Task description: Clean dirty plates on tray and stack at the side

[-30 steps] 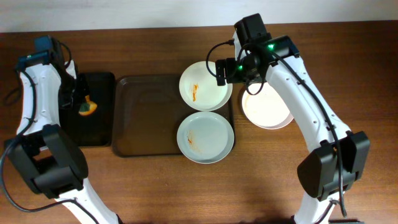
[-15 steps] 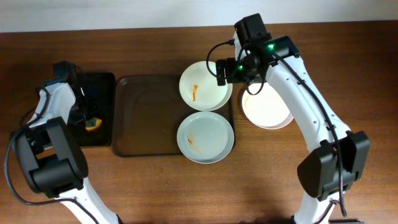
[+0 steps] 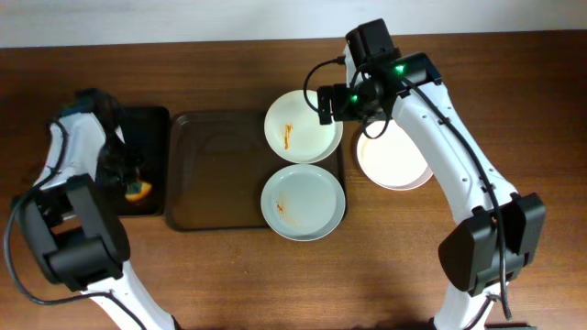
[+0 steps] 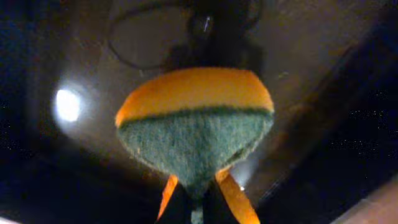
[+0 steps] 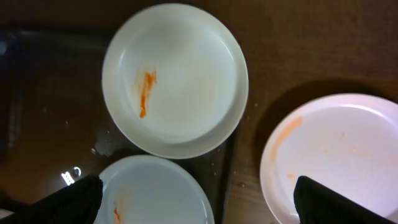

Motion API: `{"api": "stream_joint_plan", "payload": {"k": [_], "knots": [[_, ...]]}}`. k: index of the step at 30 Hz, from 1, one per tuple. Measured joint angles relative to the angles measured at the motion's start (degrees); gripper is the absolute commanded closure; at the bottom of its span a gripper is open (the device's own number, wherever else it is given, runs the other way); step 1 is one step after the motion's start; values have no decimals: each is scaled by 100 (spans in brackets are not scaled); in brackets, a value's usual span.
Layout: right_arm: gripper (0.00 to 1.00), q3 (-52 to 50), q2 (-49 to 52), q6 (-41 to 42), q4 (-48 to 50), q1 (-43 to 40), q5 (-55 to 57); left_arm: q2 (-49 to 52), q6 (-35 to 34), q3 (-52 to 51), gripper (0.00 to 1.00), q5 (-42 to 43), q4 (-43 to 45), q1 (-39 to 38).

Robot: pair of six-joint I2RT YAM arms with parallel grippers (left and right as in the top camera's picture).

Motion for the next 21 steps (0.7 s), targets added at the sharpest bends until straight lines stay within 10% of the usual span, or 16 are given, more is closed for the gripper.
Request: {"api": "stream_joint_plan", "payload": {"k": [6,21], "knots": [[11,0,13,109,168,0,-55,7,520,1958,99,551,-1080,-33],[58,-4,1893,251,651,0,179,7,1178,1993,99,1521,-1102,-50]]}}
